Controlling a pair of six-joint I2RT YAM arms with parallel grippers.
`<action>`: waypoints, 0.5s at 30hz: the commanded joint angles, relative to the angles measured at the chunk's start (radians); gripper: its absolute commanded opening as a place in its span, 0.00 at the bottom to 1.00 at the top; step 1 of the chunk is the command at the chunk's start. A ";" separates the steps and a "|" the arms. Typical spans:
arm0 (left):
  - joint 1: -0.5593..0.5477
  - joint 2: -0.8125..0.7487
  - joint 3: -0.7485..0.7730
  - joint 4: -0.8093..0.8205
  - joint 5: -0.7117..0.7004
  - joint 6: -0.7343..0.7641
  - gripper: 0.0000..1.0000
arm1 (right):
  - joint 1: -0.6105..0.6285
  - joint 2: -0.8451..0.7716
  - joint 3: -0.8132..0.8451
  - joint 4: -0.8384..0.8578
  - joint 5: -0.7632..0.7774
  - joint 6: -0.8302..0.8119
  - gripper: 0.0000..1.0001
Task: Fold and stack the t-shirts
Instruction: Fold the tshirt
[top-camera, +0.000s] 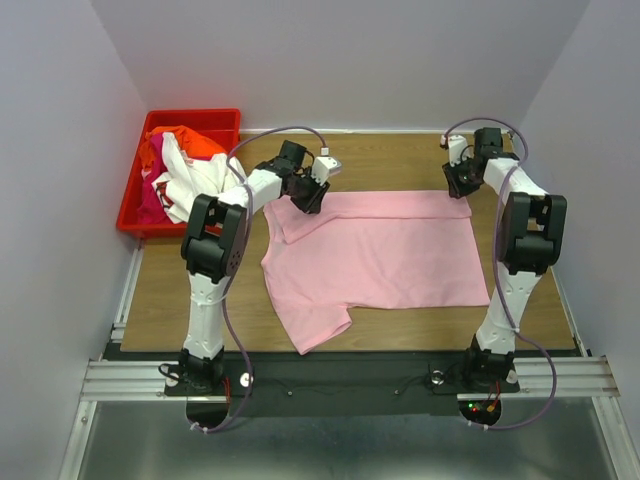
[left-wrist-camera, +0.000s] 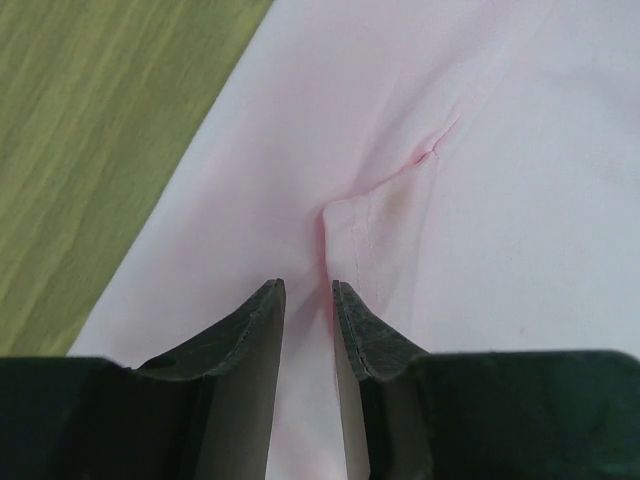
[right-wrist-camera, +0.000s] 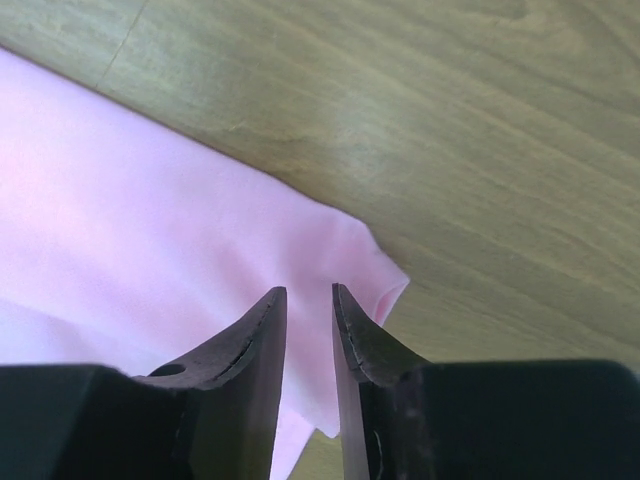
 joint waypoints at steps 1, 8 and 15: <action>-0.009 0.003 0.073 0.002 0.041 -0.023 0.36 | -0.003 0.000 -0.016 -0.005 -0.027 0.012 0.30; -0.018 0.014 0.081 -0.021 0.102 -0.008 0.31 | -0.003 0.017 -0.011 -0.007 -0.025 0.012 0.27; -0.038 0.015 0.087 -0.084 0.185 0.028 0.31 | -0.003 0.029 -0.011 -0.007 -0.024 0.012 0.27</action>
